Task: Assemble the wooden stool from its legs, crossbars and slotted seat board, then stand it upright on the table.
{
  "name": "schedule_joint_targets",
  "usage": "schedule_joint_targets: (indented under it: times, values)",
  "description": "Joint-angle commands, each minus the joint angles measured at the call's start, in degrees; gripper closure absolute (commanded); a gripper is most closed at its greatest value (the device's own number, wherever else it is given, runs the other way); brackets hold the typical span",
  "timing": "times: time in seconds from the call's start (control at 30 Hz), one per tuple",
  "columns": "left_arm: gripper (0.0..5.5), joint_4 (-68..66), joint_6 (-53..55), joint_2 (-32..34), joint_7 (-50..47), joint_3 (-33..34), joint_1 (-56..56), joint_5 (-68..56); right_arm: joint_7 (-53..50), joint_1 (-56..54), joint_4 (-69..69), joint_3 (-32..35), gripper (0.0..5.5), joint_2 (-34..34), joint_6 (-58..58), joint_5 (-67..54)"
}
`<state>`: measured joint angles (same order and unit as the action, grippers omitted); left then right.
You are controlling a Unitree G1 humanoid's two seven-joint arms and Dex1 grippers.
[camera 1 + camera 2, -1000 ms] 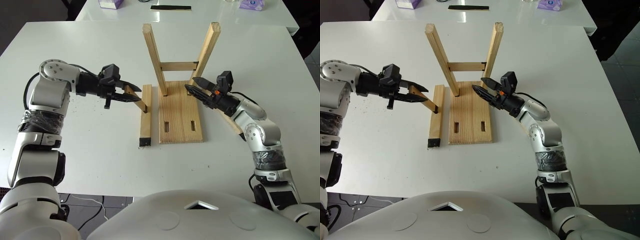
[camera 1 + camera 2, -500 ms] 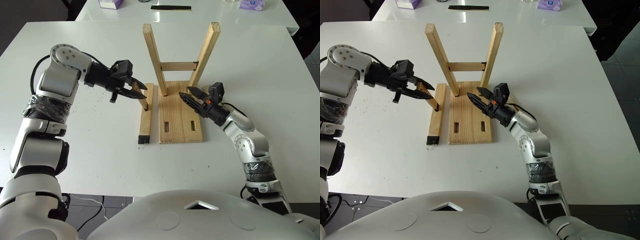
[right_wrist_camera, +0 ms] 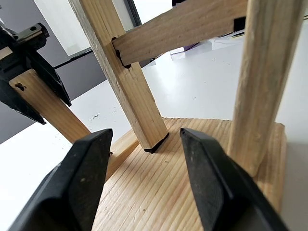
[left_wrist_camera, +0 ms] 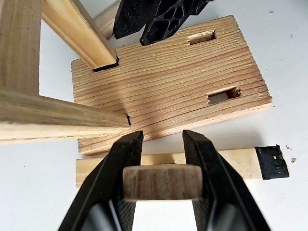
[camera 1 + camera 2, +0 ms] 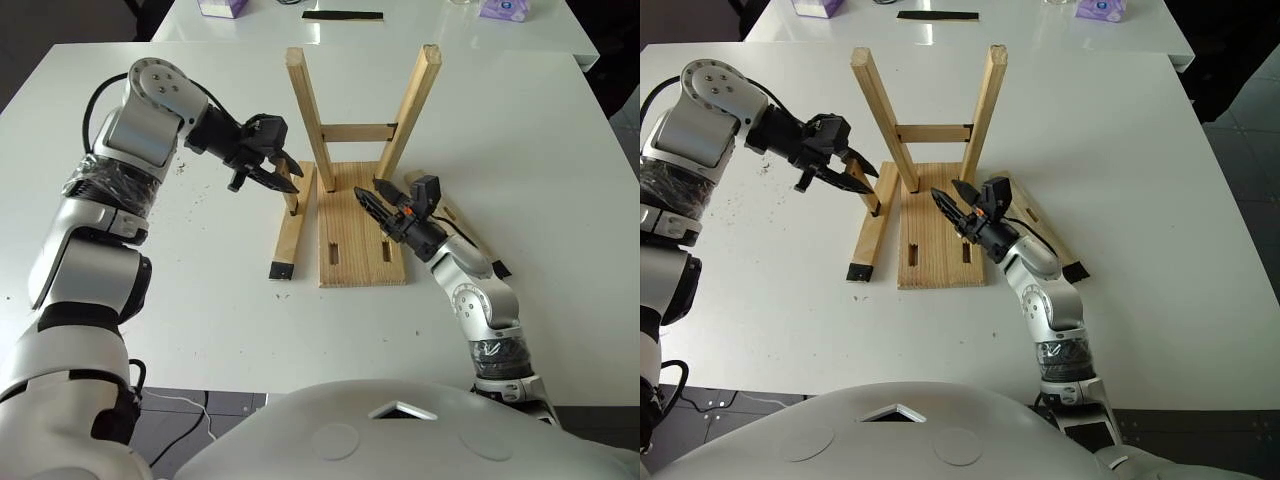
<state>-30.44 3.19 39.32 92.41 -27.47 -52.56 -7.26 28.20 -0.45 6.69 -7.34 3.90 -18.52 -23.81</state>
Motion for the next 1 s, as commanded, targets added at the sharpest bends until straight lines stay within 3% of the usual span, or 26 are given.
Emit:
schedule_joint_targets:
  times: [0.03, 0.37, 0.63, 1.0]
  values:
    - [4.18, -1.69, 1.17, -1.84, 0.06, -2.8, 2.45, 1.41, -1.43, 1.01, -0.01, -0.21, 2.9, -1.19, 1.02, 0.82]
    - [4.18, -5.6, 0.57, -0.09, 0.02, 0.19, 7.82, 0.02, -1.89, -0.73, -3.13, 1.12, 2.9, -1.43, 1.57, 1.52]
    - [4.18, -7.5, 0.92, -2.48, -1.61, 3.06, 10.1, 0.12, -0.28, -2.99, -5.24, 1.55, 2.9, -0.07, 0.38, 1.28]
    - [4.19, -2.8, 1.55, -1.79, -6.11, 9.08, 12.03, -2.08, 0.48, -3.94, -5.77, 3.07, 2.9, 1.62, -0.57, 1.0]
